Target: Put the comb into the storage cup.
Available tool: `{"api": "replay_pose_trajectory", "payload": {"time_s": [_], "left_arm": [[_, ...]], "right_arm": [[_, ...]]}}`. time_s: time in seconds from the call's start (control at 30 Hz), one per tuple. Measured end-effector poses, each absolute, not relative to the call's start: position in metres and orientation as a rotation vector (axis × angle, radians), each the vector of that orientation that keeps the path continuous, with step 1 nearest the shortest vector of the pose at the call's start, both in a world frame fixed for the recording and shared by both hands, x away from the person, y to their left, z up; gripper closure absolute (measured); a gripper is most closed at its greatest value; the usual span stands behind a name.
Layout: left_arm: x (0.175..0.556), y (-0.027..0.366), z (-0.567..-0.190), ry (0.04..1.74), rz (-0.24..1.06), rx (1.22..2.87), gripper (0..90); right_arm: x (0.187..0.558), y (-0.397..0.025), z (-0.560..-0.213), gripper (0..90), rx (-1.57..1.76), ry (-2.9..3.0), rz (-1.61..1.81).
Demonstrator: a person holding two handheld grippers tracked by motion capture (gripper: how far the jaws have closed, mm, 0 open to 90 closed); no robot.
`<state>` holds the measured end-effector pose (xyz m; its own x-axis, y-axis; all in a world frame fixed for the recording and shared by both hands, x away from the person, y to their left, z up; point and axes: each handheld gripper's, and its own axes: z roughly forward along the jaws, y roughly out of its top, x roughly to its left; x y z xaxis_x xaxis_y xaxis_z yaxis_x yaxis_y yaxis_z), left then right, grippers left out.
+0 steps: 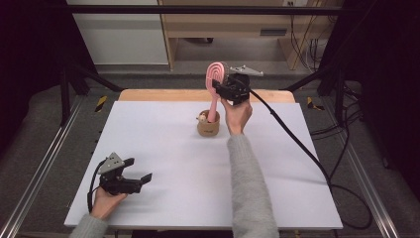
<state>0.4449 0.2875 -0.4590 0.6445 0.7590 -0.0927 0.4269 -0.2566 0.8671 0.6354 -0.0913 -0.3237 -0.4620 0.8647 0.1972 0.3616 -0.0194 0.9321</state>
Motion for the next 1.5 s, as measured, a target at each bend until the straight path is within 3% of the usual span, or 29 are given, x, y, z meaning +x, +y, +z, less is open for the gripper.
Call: {"api": "replay_pose_trajectory", "payload": {"time_s": [1.5], "left_arm": [[0.445,0.286,-0.460,0.938,0.426,1.900,4.4]], "right_arm": [[0.635,-0.089,-0.358,63.0,1.354,1.829,1.497]]}}
